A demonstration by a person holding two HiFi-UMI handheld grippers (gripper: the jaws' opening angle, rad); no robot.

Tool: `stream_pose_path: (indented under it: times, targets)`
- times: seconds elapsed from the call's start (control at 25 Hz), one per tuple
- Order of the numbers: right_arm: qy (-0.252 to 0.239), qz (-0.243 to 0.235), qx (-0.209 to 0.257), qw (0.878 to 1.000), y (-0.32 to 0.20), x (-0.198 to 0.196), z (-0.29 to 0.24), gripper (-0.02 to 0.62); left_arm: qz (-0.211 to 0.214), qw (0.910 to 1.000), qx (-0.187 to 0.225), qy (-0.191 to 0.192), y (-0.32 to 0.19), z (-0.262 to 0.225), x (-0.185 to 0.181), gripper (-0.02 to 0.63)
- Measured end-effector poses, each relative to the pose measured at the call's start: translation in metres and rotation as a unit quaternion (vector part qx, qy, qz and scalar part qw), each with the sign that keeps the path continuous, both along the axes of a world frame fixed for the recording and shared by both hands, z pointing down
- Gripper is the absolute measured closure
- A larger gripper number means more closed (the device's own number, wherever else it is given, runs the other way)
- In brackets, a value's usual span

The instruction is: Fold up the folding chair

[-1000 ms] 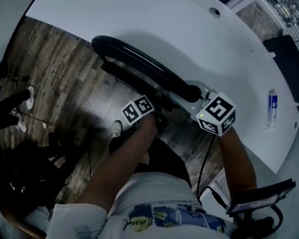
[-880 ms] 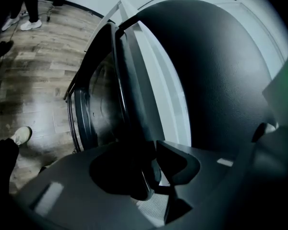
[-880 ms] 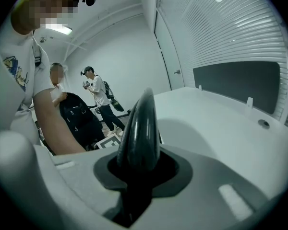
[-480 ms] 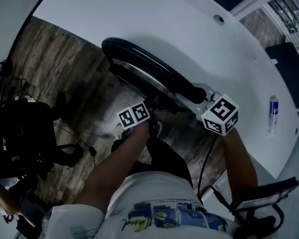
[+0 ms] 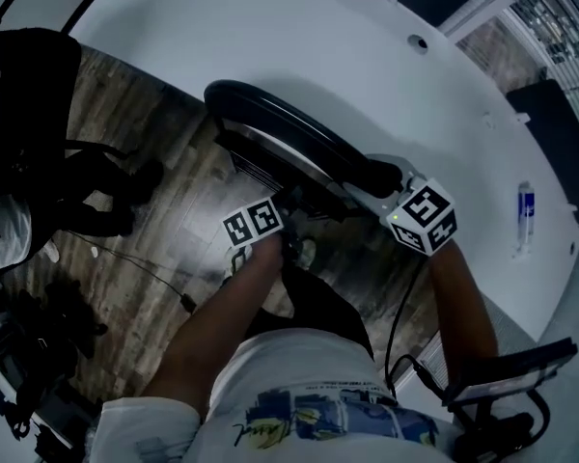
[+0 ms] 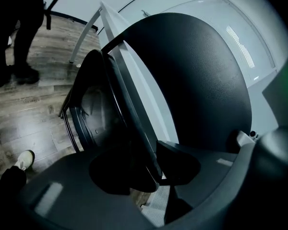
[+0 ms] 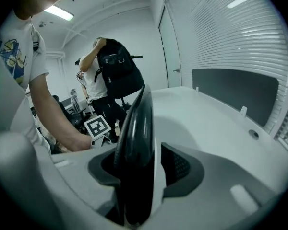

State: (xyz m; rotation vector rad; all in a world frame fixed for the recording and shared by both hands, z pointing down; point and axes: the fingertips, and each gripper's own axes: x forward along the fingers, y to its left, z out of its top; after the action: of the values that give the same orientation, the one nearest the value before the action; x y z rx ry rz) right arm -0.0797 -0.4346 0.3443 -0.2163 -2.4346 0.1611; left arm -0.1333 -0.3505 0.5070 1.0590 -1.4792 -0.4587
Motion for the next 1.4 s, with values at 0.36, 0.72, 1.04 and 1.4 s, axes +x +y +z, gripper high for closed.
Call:
stream_pose_path:
  times: [0.36, 0.72, 1.04, 1.4]
  targets:
    - [0.022, 0.006, 0.035, 0.999, -0.004, 0.001, -0.013, 0.359, 0.019, 0.9998, 0.004, 0.004, 0.004, -0.005, -0.006, 0.433]
    - [-0.013, 0.06, 0.063, 0.996, -0.022, 0.009, -0.057, 0.345, 0.041, 0.9992, 0.0, -0.004, 0.002, -0.008, -0.013, 0.433]
    - [-0.043, 0.153, 0.093, 0.983, -0.022, 0.028, -0.103, 0.345, 0.068, 0.9972, 0.009, -0.028, 0.013, -0.026, -0.026, 0.433]
    - [-0.043, 0.238, 0.095, 0.966, 0.018, 0.058, -0.108, 0.345, 0.14, 0.9847, 0.05, -0.091, 0.031, -0.07, -0.04, 0.433]
